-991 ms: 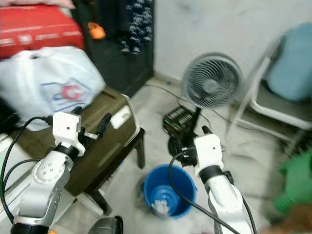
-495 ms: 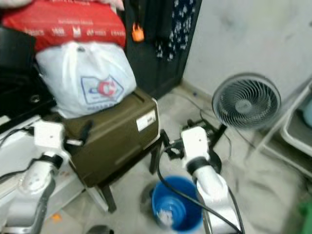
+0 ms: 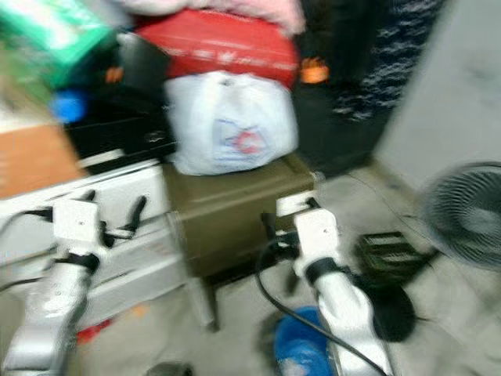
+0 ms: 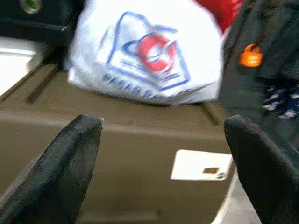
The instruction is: Clean up the room
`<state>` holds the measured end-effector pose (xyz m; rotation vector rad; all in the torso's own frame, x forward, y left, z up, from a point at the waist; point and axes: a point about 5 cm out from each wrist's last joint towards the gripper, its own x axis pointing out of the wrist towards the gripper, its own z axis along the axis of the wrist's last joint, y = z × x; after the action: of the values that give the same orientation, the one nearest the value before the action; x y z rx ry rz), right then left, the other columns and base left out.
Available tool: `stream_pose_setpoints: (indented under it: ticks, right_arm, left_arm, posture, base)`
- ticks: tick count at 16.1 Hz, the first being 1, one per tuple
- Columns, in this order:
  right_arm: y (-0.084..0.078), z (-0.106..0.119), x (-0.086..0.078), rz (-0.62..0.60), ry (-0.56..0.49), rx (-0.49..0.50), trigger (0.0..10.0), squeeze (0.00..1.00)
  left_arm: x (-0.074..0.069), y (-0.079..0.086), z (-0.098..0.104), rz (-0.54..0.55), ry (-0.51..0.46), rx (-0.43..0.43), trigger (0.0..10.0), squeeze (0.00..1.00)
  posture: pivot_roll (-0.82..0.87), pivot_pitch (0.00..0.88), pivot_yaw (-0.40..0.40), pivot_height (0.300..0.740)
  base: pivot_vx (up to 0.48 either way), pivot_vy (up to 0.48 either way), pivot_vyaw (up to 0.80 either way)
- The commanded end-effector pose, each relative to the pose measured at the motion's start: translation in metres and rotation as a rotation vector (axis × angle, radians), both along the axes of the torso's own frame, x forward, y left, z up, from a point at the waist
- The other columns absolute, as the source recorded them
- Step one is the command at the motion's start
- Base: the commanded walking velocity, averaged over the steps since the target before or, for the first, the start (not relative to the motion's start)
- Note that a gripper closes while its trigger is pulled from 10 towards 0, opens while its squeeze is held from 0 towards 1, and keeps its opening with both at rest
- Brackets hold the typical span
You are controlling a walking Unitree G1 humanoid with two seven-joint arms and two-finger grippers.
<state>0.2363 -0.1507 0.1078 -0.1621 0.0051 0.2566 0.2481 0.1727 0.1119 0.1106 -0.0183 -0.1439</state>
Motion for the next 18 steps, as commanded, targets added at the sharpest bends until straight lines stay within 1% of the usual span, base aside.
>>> stream_pose_setpoints:
  ticks: [1, 4, 6, 7, 11, 14, 18]
  right_arm:
    - [-0.0002, 0.0062, 0.0020, 0.002, -0.025, 0.002, 10.0, 0.00]
    - [0.0004, 0.0052, 0.0039, 0.007, -0.021, -0.003, 10.0, 0.00]
    - [-0.0003, 0.0046, 0.0027, 0.006, -0.016, 0.001, 10.0, 0.00]
    - [-0.0002, 0.0044, 0.0026, 0.006, -0.015, 0.002, 10.0, 0.00]
    - [0.0009, 0.0047, 0.0036, 0.013, -0.014, 0.004, 10.0, 0.00]
    - [0.0003, 0.0044, 0.0034, 0.008, -0.012, 0.006, 10.0, 0.00]
    - [0.0002, 0.0044, 0.0024, 0.017, -0.011, 0.004, 10.0, 0.00]
  left_arm:
    - [0.0059, -0.0026, 0.0069, -0.019, -0.017, 0.006, 10.0, 0.00]
    - [0.0056, -0.0018, 0.0084, -0.016, -0.016, -0.009, 10.0, 0.00]
    - [-0.0010, -0.0015, 0.0036, -0.017, 0.004, -0.019, 10.0, 0.00]
    - [-0.0018, -0.0021, 0.0029, -0.018, 0.007, -0.020, 10.0, 0.00]
    - [0.0017, -0.0043, 0.0063, -0.024, 0.004, -0.025, 10.0, 0.00]
    - [0.0001, -0.0016, 0.0046, -0.019, 0.010, -0.023, 10.0, 0.00]
    - [0.0001, -0.0048, 0.0052, -0.022, 0.010, -0.026, 10.0, 0.00]
  posture:
    - [-0.06, 0.000, -0.066, 0.740]
    - [-0.05, 0.000, -0.073, 0.740]
    - [-0.05, 0.000, -0.075, 0.740]
    - [-0.05, 0.000, -0.075, 0.740]
    - [-0.05, 0.000, -0.077, 0.740]
    - [-0.05, 0.000, -0.074, 0.740]
    - [-0.05, 0.000, -0.076, 0.740]
  base:
    - [0.000, 0.000, 0.80]
    - [0.000, 0.000, 0.80]
    - [0.000, 0.000, 0.80]
    - [0.000, 0.000, 0.80]
    - [0.000, 0.000, 0.80]
    - [0.000, 0.000, 0.80]
    - [0.000, 0.000, 0.80]
